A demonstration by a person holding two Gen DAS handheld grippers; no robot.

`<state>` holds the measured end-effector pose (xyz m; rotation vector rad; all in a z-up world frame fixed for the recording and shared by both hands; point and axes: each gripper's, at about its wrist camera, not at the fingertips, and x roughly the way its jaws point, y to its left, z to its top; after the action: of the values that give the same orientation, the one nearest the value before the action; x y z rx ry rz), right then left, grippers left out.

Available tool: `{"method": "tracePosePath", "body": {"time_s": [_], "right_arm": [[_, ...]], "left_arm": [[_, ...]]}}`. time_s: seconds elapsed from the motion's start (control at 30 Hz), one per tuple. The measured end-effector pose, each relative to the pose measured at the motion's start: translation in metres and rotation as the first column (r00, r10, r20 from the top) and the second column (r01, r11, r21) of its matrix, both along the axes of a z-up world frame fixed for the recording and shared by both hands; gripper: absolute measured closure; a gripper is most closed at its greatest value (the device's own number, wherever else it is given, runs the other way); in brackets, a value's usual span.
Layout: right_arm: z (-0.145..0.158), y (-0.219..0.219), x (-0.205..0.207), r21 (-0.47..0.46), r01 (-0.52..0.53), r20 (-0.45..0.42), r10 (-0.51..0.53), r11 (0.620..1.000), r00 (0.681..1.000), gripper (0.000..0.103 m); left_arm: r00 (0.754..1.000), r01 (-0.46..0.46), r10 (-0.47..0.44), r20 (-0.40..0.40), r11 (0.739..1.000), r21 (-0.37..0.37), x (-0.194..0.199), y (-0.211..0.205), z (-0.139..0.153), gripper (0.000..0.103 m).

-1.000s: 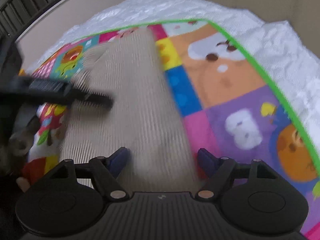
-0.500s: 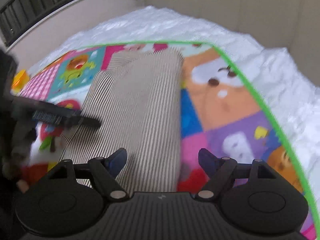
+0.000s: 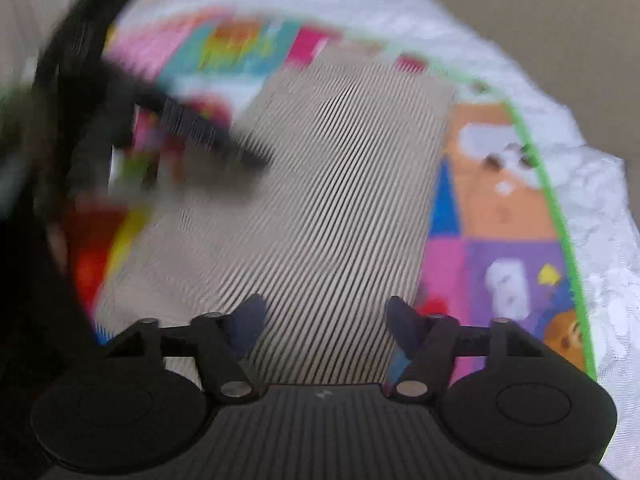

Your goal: Fold clothes

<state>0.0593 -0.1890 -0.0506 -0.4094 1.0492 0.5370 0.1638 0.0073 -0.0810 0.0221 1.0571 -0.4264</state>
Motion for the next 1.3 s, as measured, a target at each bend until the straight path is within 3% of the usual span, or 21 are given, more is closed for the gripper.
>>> {"method": "tracePosePath", "body": {"time_s": [0.13,0.2,0.3,0.37,0.57,0.6,0.63,0.73,0.83,0.97,1.13,1.2,1.3], "right_arm": [[0.000,0.011,-0.009,-0.077,-0.102,0.061,0.107,0.992,0.992,0.037],[0.017,0.013,-0.022,-0.067,-0.191,0.098,0.197,0.979,0.976,0.037],[0.033,0.017,-0.046,-0.033,-0.308,0.078,0.309,0.951,0.948,0.033],[0.025,0.026,-0.059,-0.044,-0.355,0.041,0.357,0.934,0.933,0.033],[-0.024,0.051,-0.083,-0.227,-0.445,0.043,0.465,0.866,0.884,0.030],[-0.023,0.051,-0.083,-0.223,-0.438,0.051,0.459,0.871,0.887,0.036],[-0.018,0.049,-0.077,-0.190,-0.401,0.054,0.417,0.896,0.907,0.055],[0.003,0.028,-0.041,0.002,-0.198,-0.006,0.198,0.980,0.980,0.070],[0.010,-0.003,-0.012,0.155,-0.004,-0.126,0.023,0.988,0.992,0.070],[-0.001,-0.017,0.004,0.225,0.114,-0.226,-0.062,0.968,0.972,0.070],[-0.010,-0.023,0.012,0.287,0.236,-0.323,-0.138,0.928,0.936,0.070],[-0.012,-0.027,0.015,0.307,0.277,-0.355,-0.160,0.911,0.921,0.070],[-0.012,-0.025,0.015,0.303,0.259,-0.334,-0.152,0.917,0.930,0.070]], "left_arm": [[0.999,0.031,-0.030,-0.018,0.998,0.051,-0.012,0.010,0.005,0.017],[0.999,0.049,-0.048,-0.021,0.997,0.067,-0.021,0.019,0.009,0.014],[0.999,0.047,-0.047,-0.003,0.995,0.084,-0.031,0.031,0.017,0.014],[0.998,0.052,-0.054,0.015,0.995,0.087,-0.038,0.032,0.022,0.014],[0.993,0.094,-0.100,0.065,0.992,0.089,-0.054,0.023,0.034,0.011],[0.992,0.100,-0.106,0.065,0.991,0.087,-0.056,0.022,0.035,0.010],[0.991,0.106,-0.112,0.067,0.991,0.084,-0.057,0.021,0.035,0.010],[0.990,0.116,-0.122,0.077,0.990,0.077,-0.061,0.021,0.038,0.009],[0.986,0.135,-0.140,0.086,0.989,0.062,-0.064,0.020,0.043,0.009],[0.975,0.203,-0.206,0.079,0.978,0.048,-0.074,0.020,0.049,0.008],[0.922,0.383,-0.385,0.046,0.923,0.044,-0.094,0.009,0.048,0.005],[0.893,0.446,-0.448,0.029,0.892,0.072,-0.101,-0.004,0.042,0.004],[0.886,0.447,-0.462,0.045,0.875,0.187,-0.101,-0.023,0.029,0.004]]}}
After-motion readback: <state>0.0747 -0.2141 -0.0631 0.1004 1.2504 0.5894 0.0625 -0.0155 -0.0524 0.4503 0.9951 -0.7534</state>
